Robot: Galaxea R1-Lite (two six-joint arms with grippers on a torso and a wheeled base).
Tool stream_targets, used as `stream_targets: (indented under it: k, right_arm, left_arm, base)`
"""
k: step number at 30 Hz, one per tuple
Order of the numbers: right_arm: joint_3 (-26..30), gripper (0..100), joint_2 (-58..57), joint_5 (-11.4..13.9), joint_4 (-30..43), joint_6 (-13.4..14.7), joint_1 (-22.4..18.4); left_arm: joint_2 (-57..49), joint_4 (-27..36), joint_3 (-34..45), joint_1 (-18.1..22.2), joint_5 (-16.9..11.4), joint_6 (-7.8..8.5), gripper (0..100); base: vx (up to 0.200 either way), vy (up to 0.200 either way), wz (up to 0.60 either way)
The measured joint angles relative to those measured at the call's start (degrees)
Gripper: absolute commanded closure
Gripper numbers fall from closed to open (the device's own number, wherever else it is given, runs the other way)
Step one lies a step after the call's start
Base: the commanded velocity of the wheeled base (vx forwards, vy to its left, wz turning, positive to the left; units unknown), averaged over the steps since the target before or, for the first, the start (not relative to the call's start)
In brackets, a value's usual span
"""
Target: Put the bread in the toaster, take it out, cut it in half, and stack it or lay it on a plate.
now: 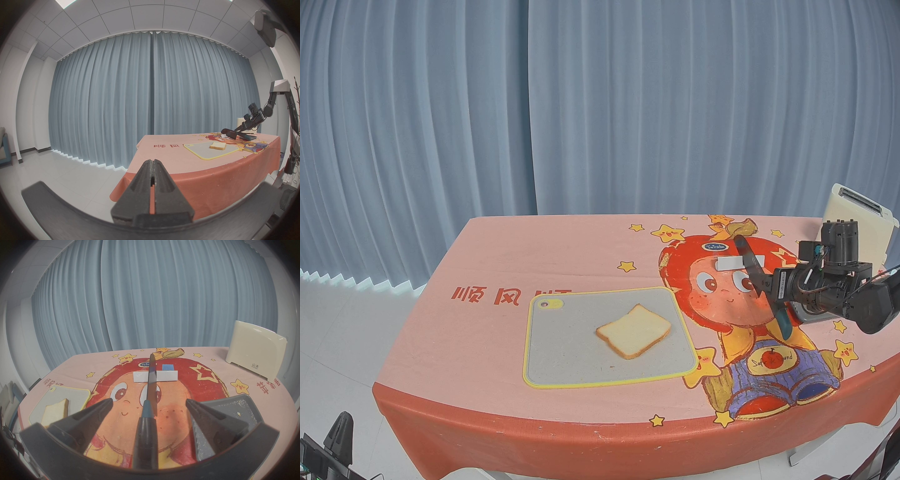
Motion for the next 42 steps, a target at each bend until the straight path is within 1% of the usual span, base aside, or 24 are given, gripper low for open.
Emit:
stream_targets:
  k: [2, 4, 9, 13, 15, 22, 38, 39, 42]
  right_arm:
    - [0.2, 0, -0.1, 0.0, 0.0, -0.1, 0.2]
    - [0.7, 0, -0.3, -0.6, 0.1, -0.2, 0.4]
    - [1.5, 0, -0.9, -3.4, 0.5, -0.5, 1.9]
    - [1.9, 0, -0.9, -6.4, 0.3, -0.7, 3.0]
    - [2.0, 0, -0.9, -6.9, 0.1, -0.8, 3.7]
    - [2.1, 0, -0.1, -7.6, -0.1, -0.8, 4.1]
    - [2.0, 0, 1.9, -7.7, -0.2, -1.5, 4.1]
    - [2.0, 100, 1.9, -7.7, -0.2, -1.5, 4.1]
    - [2.0, 100, 1.9, -7.7, -0.2, -1.5, 4.1]
  left_arm:
    - [0.0, 0.0, 0.0, 0.0, 0.0, 0.00, 100]
    - [0.0, 0.0, 0.0, 0.0, 0.0, 0.00, 100]
    - [0.0, 0.0, 0.0, 0.0, 0.0, 0.00, 100]
    - [0.0, 0.0, 0.0, 0.0, 0.0, 0.00, 100]
    - [0.0, 0.0, 0.0, 0.0, 0.0, 0.00, 100]
    - [0.0, 0.0, 0.0, 0.0, 0.0, -0.02, 100]
    - [0.0, 0.0, 0.0, 0.0, 0.0, 0.00, 100]
    - [0.0, 0.0, 0.0, 0.0, 0.0, 0.00, 100]
    - [0.0, 0.0, 0.0, 0.0, 0.0, 0.00, 100]
  base:
    - [0.000, 0.000, 0.00]
    - [0.000, 0.000, 0.00]
    - [0.000, 0.000, 0.00]
    - [0.000, 0.000, 0.00]
    - [0.000, 0.000, 0.00]
    - [0.000, 0.000, 0.00]
    - [0.000, 0.000, 0.00]
    - [0.000, 0.000, 0.00]
    - [0.000, 0.000, 0.00]
